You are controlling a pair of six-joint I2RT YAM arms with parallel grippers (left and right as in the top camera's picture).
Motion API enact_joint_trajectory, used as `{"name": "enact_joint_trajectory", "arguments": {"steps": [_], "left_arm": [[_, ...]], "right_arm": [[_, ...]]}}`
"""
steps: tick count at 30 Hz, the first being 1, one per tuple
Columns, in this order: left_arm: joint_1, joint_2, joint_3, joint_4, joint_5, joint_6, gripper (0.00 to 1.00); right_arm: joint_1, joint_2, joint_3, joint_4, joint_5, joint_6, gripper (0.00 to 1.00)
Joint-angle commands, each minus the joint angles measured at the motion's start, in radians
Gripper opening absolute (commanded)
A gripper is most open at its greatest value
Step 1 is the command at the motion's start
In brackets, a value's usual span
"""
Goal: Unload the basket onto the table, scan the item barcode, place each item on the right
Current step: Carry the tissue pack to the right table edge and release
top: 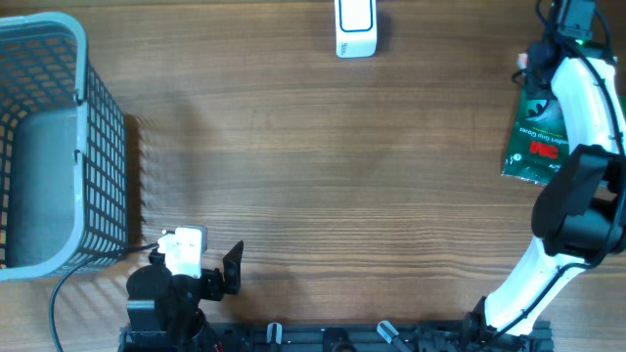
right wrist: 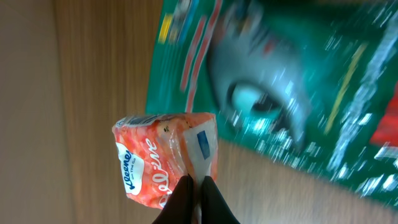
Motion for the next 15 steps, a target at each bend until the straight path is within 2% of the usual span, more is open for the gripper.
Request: {"name": "enact_joint_trajectory", "arguments": {"steps": [1, 3, 4, 5, 6, 8, 12, 15], "left_arm": [[0.006, -0.007, -0.001, -0.001, 0.012, -0.006, 1.0], [0.006, -0.007, -0.001, -0.001, 0.012, -0.006, 1.0], [0.006, -0.007, -0.001, -0.001, 0.012, -0.006, 1.0], [0.006, -0.007, -0.001, -0.001, 0.012, -0.006, 1.0], [0.006, -0.007, -0.001, -0.001, 0.012, -0.006, 1.0], [0.006, -0.007, -0.001, -0.001, 0.012, -0.006, 1.0], [0.006, -0.007, -0.001, -0.001, 0.012, -0.006, 1.0], [0.006, -0.007, -0.001, -0.001, 0.012, -0.006, 1.0]], "right_arm": [[-0.032, 0.014, -0.01, 0.002, 0.103, -0.09, 0.14], [-0.044, 0.014, -0.01, 0.002, 0.102, -0.116, 0.31], [-0.049, 0.014, -0.009, 0.002, 0.102, -0.141, 0.56], [-0.056, 0.01, -0.009, 0.002, 0.102, -0.174, 0.75], [-0.059, 0.005, -0.009, 0.001, 0.102, -0.2, 0.88], [-0.062, -0.015, -0.009, -0.008, 0.102, -0.277, 0.99], [-0.062, -0.108, -0.009, -0.032, 0.096, -0.435, 1.0], [-0.062, -0.212, -0.009, -0.034, 0.013, -0.648, 1.0]]}}
